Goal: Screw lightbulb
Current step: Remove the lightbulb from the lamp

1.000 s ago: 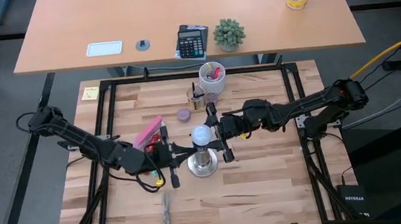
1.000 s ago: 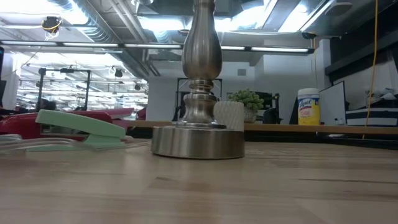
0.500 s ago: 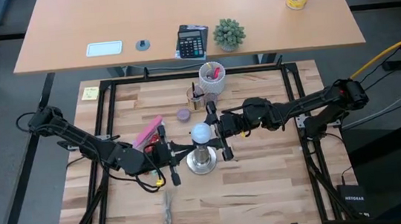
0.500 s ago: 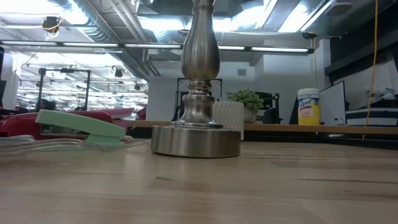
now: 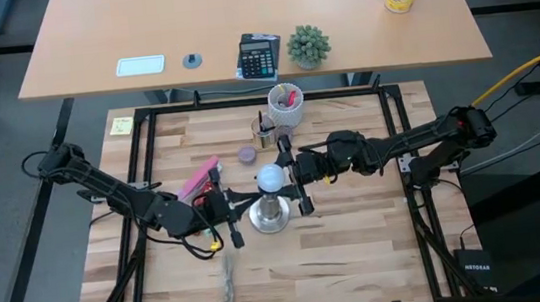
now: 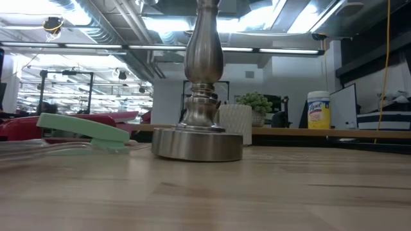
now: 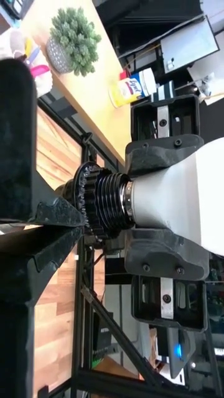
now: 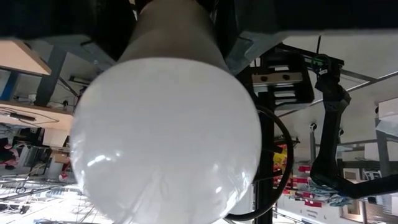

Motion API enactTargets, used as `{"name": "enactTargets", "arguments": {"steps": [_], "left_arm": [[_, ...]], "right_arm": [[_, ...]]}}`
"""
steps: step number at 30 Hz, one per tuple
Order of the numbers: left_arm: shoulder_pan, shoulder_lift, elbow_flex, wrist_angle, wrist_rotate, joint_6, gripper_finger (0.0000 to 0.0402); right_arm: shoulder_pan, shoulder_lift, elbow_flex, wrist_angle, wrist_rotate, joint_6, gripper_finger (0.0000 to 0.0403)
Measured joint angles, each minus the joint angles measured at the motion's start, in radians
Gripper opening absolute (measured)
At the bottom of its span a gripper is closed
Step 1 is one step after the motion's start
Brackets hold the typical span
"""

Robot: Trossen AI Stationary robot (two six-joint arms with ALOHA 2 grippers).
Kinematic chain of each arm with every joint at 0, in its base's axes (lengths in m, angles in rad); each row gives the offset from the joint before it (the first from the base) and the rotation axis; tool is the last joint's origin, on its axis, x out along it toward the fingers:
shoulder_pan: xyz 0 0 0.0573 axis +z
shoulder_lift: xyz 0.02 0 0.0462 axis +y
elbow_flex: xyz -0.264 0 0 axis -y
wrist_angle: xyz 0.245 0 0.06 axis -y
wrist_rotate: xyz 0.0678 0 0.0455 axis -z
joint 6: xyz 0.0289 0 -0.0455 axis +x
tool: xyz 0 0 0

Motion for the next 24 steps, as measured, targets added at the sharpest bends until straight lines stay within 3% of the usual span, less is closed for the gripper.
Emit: {"name": "enactTargets", "arguments": {"steps": [12,18,24], "left_arm": [[0.001,0.0,0.0,0.001,-0.061,0.008,0.0002],[0.015,-0.007,0.001,0.01,-0.255,-0.001,0.0003],[0.019,-0.005,0.001,0.006,-0.254,0.004,0.0005]], "right_arm": [[0.0,0.0,0.0,0.0,-0.003,0.0,0.0166],[0.013,-0.001,0.0,0.004,-0.107,0.001,0.0166],[0.005,-0.002,0.0,0.003,-0.054,0.003,0.0165]]}}
